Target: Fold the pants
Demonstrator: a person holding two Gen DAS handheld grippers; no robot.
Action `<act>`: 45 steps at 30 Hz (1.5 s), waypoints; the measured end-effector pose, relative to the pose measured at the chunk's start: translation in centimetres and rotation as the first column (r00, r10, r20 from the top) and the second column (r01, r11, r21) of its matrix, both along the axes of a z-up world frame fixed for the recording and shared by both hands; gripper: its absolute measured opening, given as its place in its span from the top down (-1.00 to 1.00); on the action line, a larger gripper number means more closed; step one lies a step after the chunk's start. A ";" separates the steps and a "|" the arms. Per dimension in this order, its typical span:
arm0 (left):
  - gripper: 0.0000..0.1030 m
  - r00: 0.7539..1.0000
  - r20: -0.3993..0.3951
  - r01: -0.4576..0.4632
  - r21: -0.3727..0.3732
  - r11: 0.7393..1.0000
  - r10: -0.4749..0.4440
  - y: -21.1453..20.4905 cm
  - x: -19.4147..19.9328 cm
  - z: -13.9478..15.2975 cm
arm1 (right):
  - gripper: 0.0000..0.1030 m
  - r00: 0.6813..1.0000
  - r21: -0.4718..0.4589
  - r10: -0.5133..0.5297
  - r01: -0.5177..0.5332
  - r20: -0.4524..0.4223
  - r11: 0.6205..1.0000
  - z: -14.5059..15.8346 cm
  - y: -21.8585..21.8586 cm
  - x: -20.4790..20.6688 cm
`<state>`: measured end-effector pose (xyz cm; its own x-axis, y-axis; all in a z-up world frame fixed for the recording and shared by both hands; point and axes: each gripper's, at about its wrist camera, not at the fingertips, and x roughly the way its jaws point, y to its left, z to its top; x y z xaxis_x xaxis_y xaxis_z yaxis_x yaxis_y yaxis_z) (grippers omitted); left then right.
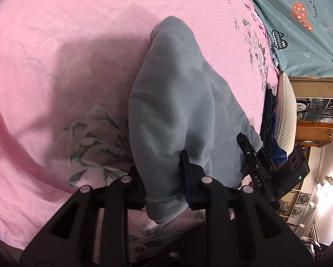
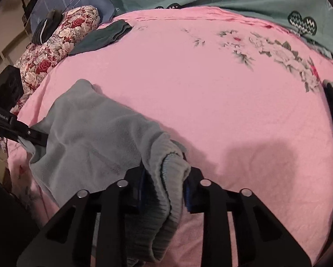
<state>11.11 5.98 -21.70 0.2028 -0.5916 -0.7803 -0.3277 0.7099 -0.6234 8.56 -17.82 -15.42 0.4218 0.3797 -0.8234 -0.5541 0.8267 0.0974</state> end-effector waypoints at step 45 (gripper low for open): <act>0.58 0.898 0.440 -0.110 0.263 0.958 -0.018 36.5 20.7 5.2 | 0.64 0.896 -0.241 0.174 -0.078 0.408 0.967 3.4 42.8 27.2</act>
